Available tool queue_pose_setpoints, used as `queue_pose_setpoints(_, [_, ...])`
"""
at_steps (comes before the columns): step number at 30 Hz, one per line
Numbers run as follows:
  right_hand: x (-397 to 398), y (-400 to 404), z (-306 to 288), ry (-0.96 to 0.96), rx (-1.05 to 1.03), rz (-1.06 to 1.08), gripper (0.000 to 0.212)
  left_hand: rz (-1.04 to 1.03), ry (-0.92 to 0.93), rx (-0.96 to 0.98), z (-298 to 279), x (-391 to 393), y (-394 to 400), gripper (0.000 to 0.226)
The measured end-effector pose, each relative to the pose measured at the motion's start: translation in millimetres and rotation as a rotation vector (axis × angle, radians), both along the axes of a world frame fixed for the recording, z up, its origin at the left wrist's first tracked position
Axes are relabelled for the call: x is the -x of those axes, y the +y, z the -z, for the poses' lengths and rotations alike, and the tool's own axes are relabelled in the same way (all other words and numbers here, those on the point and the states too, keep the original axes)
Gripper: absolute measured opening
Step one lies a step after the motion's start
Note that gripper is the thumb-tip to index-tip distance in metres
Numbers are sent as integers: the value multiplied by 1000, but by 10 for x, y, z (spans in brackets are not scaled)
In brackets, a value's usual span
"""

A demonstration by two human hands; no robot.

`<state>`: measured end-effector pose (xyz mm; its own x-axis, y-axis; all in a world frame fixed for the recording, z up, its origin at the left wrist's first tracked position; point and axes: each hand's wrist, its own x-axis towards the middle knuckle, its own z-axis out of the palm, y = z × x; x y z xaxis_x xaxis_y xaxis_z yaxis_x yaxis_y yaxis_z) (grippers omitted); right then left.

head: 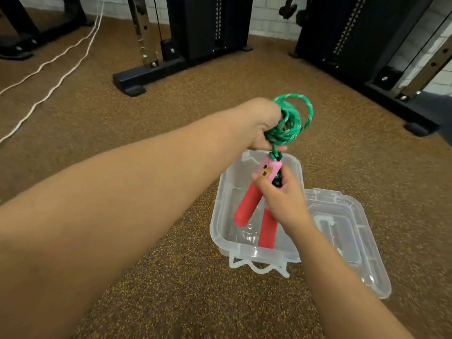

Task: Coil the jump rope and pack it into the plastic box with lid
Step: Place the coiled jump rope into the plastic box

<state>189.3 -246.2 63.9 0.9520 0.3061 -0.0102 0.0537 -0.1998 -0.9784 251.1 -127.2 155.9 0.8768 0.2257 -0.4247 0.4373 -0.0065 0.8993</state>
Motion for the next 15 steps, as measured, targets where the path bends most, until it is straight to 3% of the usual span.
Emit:
queue_pose_setpoints(9, [-165, -18, 340, 325, 167, -82, 29, 26, 208, 83, 786, -200, -123, 35])
queue_pose_setpoints(15, [-300, 32, 592, 324, 212, -21, 34, 10, 266, 157, 1199, -312, -80, 33])
